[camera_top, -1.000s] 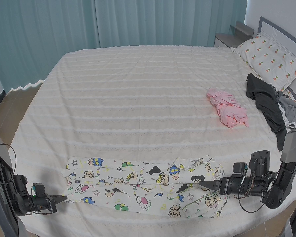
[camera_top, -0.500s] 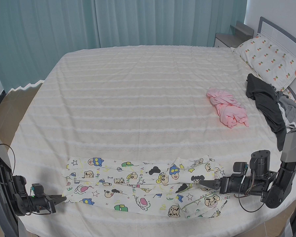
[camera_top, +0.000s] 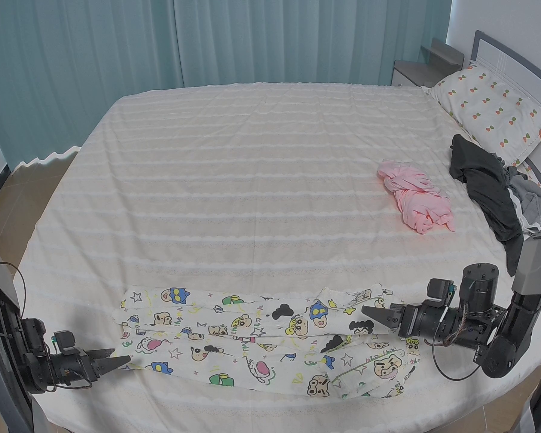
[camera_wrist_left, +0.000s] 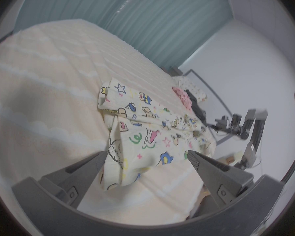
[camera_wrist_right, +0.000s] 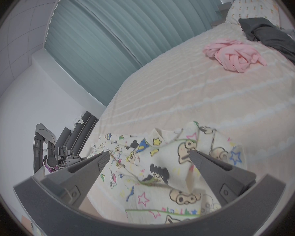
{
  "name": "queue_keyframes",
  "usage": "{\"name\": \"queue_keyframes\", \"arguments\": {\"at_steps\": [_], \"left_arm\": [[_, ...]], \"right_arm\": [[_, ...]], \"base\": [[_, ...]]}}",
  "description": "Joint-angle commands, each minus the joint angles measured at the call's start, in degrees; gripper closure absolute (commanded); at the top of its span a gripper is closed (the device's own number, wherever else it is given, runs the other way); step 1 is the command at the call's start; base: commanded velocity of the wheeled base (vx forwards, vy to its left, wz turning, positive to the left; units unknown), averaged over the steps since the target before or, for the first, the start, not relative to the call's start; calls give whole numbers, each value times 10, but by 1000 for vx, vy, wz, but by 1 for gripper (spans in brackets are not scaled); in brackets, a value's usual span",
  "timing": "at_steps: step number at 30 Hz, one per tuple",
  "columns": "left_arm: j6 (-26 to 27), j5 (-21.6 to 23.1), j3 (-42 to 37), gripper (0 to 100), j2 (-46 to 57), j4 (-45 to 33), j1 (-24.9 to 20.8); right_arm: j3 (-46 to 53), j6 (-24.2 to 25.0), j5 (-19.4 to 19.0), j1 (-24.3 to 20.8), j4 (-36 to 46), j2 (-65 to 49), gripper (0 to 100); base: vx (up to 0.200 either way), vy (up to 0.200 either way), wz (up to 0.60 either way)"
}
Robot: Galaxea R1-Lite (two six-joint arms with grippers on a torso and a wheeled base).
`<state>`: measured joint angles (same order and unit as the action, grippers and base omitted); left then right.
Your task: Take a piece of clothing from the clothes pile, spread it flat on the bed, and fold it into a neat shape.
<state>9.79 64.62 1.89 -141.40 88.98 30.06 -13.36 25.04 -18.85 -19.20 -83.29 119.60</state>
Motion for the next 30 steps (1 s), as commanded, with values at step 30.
{"name": "queue_keyframes", "arguments": {"at_steps": [30], "left_arm": [[-75, 6, 59, 0, -20, 1, 10]], "right_arm": [[-143, 43, 28, -30, 161, 115, 0]], "base": [[0, 0, 0]]}}
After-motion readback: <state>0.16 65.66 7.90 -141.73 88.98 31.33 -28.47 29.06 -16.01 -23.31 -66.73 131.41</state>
